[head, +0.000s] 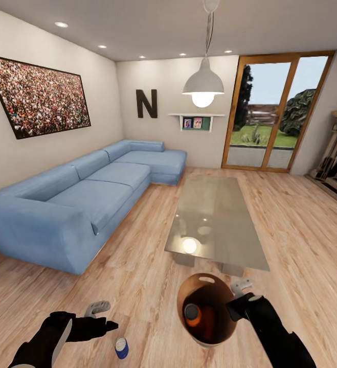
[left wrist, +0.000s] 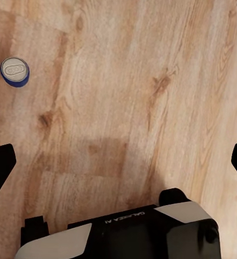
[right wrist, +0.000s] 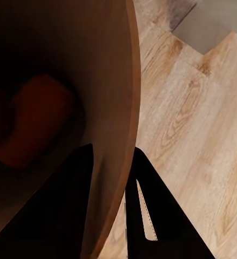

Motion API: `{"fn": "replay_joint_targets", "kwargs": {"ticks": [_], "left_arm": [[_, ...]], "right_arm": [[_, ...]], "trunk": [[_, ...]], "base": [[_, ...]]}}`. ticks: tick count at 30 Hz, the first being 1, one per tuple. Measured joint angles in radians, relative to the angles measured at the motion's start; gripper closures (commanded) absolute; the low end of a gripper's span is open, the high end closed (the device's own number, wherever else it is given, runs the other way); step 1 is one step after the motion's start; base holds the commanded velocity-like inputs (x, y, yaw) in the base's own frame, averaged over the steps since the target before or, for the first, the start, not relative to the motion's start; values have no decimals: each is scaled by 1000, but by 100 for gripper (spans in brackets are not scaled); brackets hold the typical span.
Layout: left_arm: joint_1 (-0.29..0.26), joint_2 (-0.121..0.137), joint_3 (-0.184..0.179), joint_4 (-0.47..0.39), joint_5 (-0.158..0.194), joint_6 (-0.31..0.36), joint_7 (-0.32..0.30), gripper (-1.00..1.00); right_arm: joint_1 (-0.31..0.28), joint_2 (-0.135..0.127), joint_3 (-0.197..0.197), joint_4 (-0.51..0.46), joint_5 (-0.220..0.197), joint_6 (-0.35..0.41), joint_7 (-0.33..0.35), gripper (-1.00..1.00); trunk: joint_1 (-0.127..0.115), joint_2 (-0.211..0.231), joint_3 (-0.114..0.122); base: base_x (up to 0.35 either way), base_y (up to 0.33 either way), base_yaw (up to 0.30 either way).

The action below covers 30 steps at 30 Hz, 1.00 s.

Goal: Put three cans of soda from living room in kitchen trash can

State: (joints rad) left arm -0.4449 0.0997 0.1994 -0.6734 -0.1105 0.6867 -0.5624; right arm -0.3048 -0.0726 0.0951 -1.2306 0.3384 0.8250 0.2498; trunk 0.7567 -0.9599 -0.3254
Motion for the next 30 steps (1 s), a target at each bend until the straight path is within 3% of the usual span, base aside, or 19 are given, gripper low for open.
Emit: {"fn": "replay_joint_targets", "kwargs": {"ticks": [3,4,5,6,9,11,12,14,18,25,30], "left_arm": [[0,0,1,0,-3,-10,7,-100],[0,1,2,0,-5,-45,12,-100],[0,1,3,8,-5,-149,39,-100],[0,0,3,22,-4,-210,73,-100],[0,-4,5,84,0,-383,235,-100],[0,-6,4,162,0,-556,428,-100],[0,-7,3,194,-1,-615,484,-100],[0,-8,1,242,-2,-697,538,-100],[0,-9,0,275,-3,-754,541,-100],[0,-9,0,282,-2,-763,447,-100],[0,-8,1,284,0,-763,427,-100]], "right_arm": [[0,7,0,11,8,-14,-11,100],[0,9,0,9,6,-14,-13,100],[0,10,0,1,3,-11,-12,100],[0,10,0,-5,0,-10,-12,100],[0,10,0,-16,4,-8,-11,100],[0,10,0,-28,6,0,-11,100],[0,10,0,-34,5,8,-10,100],[0,10,1,-46,2,23,-8,100],[0,10,1,-59,4,33,-7,100],[0,10,1,-62,3,36,-7,100],[0,10,-1,-110,1,85,-3,100]], "trunk": [[0,0,0],[0,0,0],[0,0,0],[0,0,0],[0,0,0],[0,0,0],[0,0,0],[0,0,0],[0,0,0],[0,0,0],[0,0,0]], "base": [[0,0,0],[0,0,0],[0,0,0],[0,0,0],[0,0,0],[0,0,0],[0,0,0],[0,0,0],[0,0,0],[0,0,0],[0,0,0]]}}
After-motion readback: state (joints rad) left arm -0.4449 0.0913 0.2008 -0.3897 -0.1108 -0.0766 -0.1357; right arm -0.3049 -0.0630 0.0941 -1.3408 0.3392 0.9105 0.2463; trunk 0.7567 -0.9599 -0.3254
